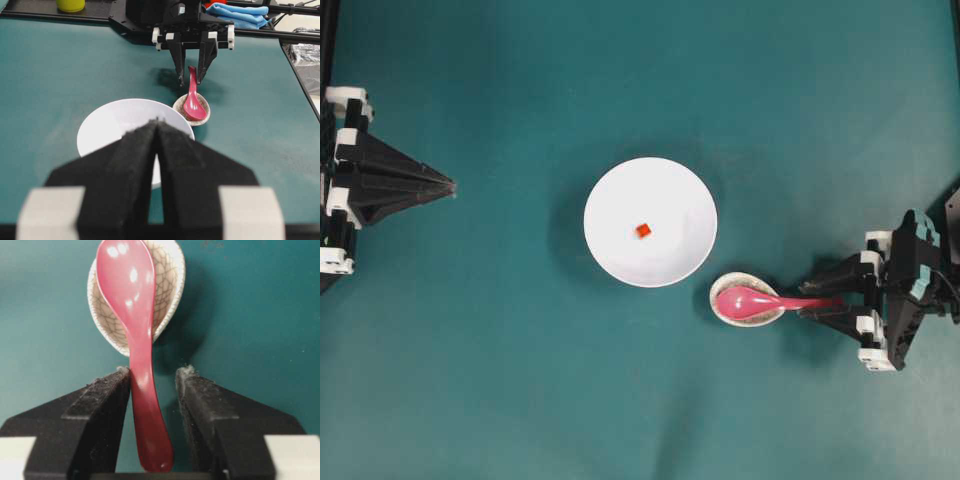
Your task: Grip the spoon and scoop the red block from the bowl with right arm.
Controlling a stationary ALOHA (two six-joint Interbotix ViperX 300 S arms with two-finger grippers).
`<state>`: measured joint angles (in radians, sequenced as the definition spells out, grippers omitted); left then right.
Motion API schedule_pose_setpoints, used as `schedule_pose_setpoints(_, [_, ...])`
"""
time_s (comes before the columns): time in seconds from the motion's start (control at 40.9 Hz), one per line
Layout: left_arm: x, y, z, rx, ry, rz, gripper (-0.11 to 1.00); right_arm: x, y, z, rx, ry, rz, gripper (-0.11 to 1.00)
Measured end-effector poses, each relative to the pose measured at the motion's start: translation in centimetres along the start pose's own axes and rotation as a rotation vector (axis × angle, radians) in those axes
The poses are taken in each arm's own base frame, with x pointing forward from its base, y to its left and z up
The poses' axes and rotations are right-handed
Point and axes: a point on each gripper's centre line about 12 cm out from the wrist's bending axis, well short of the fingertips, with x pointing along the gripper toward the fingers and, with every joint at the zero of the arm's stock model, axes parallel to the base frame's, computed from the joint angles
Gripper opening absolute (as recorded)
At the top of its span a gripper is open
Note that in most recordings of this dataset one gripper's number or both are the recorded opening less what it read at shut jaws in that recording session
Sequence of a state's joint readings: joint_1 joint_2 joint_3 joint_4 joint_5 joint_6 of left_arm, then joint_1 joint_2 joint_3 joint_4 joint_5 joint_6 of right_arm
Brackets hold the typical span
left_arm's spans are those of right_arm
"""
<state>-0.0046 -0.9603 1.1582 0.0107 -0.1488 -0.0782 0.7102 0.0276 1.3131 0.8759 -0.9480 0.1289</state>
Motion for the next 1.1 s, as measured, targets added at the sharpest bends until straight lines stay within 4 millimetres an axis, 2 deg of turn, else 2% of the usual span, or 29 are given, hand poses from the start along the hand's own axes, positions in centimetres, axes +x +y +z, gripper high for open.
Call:
schedule_pose_setpoints(0.245, [0.0, 0.0, 0.0, -0.018, 0.000, 0.000, 0.00, 0.1, 0.2, 0.4, -0.041, -0.034, 0.004, 0.23])
schedule_pose_setpoints(0.587, [0.0, 0.0, 0.0, -0.029, 0.003, 0.002, 0.00, 0.2, 0.8, 0.9, -0.050, -0.056, 0.031, 0.22])
schedule_pose_setpoints(0.734, [0.0, 0.0, 0.0, -0.029, 0.003, 0.002, 0.00, -0.2, 1.9, 2.5, -0.042, -0.107, 0.071, 0.22])
schedule_pose_setpoints(0.905, [0.0, 0.0, 0.0, -0.029, 0.003, 0.002, 0.00, -1.1, 3.9, 5.5, -0.034, -0.180, 0.142, 0.22])
schedule_pose_setpoints(1.027, [0.0, 0.0, 0.0, -0.029, 0.003, 0.002, 0.00, -1.5, 5.1, 7.4, -0.018, -0.164, 0.184, 0.22])
schedule_pose_setpoints(1.101, [0.0, 0.0, 0.0, -0.031, 0.003, 0.002, 0.00, -1.6, 5.2, 7.9, -0.010, -0.120, 0.197, 0.22])
